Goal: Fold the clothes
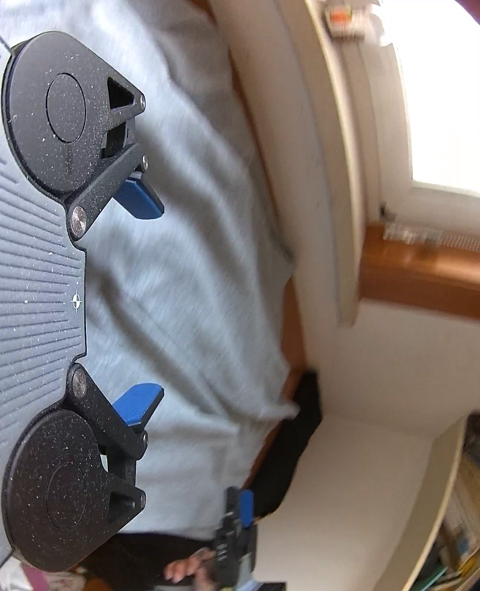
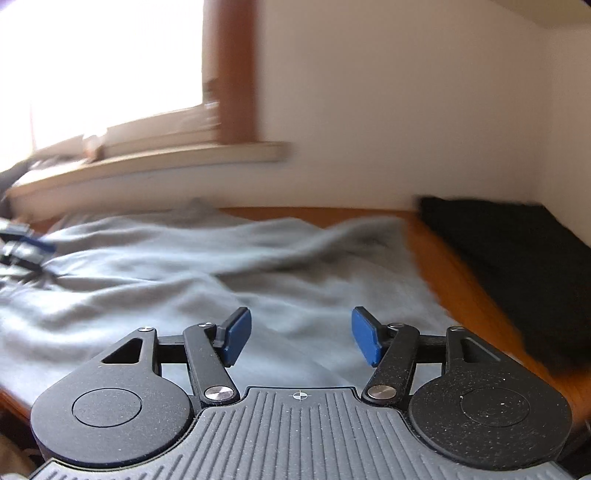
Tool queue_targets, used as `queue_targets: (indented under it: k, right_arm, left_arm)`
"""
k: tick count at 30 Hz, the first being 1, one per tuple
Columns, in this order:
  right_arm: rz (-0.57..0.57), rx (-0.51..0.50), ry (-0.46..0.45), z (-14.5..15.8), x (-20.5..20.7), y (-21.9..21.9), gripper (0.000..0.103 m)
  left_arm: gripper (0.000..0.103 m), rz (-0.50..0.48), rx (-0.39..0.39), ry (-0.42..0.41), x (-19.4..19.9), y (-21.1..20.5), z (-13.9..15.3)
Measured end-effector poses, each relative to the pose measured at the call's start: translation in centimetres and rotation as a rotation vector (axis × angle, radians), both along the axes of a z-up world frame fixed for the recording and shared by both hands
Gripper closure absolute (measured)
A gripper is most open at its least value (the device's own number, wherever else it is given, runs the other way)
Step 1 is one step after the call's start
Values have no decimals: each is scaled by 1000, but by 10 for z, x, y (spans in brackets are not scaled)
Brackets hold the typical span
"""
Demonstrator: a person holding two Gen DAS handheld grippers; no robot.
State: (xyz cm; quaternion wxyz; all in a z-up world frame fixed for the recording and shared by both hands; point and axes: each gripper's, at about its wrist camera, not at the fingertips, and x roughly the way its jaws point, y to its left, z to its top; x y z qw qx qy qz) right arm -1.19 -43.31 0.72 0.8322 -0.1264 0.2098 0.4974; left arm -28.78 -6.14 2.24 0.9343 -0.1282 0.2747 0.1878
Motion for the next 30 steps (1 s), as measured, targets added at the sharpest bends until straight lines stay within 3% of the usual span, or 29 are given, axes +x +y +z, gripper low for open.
queue_targets:
  k: [9,15,19,25,28,30]
  right_arm:
    - [258,-73,-49,17,-61,127,42]
    - [444,-131,-34,9,-124,202,42]
    - [597,-139,57,2,-166,238,42]
    - [720,-201,-16,-3,-220,272,43]
    - [745,-231,-24,-8,-230,282,54]
    - [753,-238,-19,-11,-231,283,73]
  left_arm:
    - [0,162,55,-20,-58,54,24]
    - [0,326,40,-31,-119,89,13]
    - [0,404,29,-5,-146,96,5]
    - [0,466,21,2,-178,99,-1]
    - [0,471,29,-7,-186,96,1]
    - [0,472,32,-14,-188,96,2]
